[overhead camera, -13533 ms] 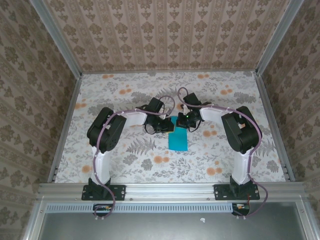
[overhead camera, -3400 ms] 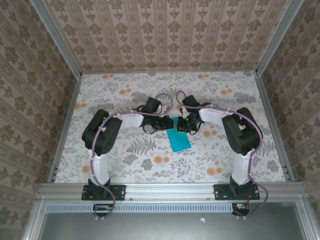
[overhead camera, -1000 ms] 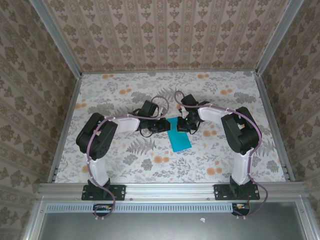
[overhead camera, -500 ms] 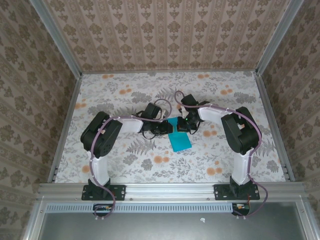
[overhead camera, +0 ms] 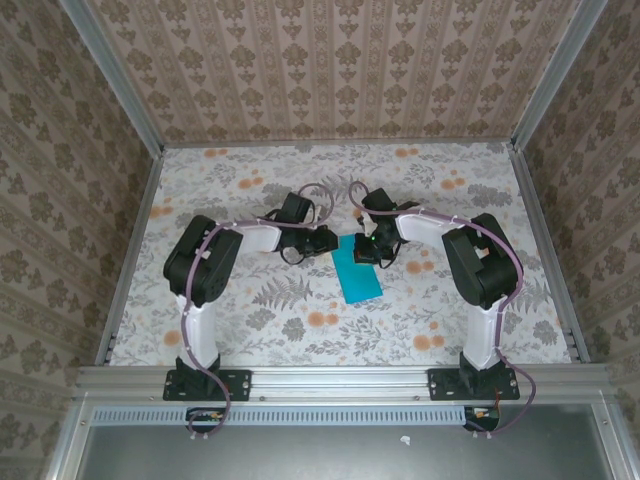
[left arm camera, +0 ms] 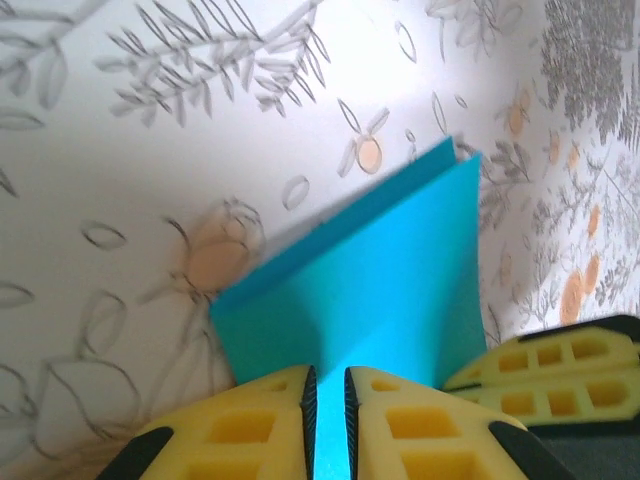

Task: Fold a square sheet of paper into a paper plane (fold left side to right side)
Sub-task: First fold the square sheet of paper in half at the center of the table.

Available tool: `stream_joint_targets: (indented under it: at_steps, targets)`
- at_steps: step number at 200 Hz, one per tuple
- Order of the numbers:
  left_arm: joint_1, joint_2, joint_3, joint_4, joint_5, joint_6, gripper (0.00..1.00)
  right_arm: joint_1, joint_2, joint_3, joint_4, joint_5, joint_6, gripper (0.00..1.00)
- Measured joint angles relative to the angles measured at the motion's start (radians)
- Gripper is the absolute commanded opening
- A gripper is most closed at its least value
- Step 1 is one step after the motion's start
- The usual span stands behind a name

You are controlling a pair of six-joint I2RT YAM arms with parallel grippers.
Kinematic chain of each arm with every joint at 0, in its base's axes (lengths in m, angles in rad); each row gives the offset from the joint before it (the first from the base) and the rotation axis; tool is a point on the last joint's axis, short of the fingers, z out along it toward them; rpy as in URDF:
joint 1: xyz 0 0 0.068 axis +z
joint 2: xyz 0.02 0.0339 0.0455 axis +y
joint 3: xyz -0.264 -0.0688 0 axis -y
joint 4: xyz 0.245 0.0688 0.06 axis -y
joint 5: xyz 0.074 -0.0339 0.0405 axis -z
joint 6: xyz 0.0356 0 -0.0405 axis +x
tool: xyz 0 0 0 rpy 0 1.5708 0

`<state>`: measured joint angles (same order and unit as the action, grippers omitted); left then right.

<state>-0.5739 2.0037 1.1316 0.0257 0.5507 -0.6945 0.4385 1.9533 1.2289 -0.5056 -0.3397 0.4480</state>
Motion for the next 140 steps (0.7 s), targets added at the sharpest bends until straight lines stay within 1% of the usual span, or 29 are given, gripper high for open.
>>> stream_joint_targets:
  at_steps: [28, 42, 66, 97, 118, 140]
  targets:
    - [0.008, 0.011, 0.018, -0.008, 0.008, 0.006, 0.18, 0.0, 0.0, -0.002, 0.002, -0.001, 0.005, 0.01]
    - [0.014, 0.011, 0.018, -0.007, 0.005, 0.014, 0.21, 0.0, -0.006, -0.013, 0.015, -0.004, 0.024, 0.01]
    - [0.02, -0.008, 0.017, -0.025, -0.01, 0.039, 0.25, -0.002, -0.035, -0.069, 0.085, -0.009, 0.084, 0.01]
    - [0.022, -0.09, -0.018, -0.043, -0.029, 0.056, 0.26, -0.002, -0.08, -0.153, 0.196, -0.012, 0.179, 0.03]
    - [0.007, -0.133, -0.027, -0.043, -0.028, 0.06, 0.26, -0.002, -0.094, -0.179, 0.239, -0.015, 0.215, 0.03]
    - [-0.032, -0.129, -0.027, -0.041, -0.027, 0.06, 0.26, -0.002, -0.094, -0.179, 0.242, -0.016, 0.219, 0.04]
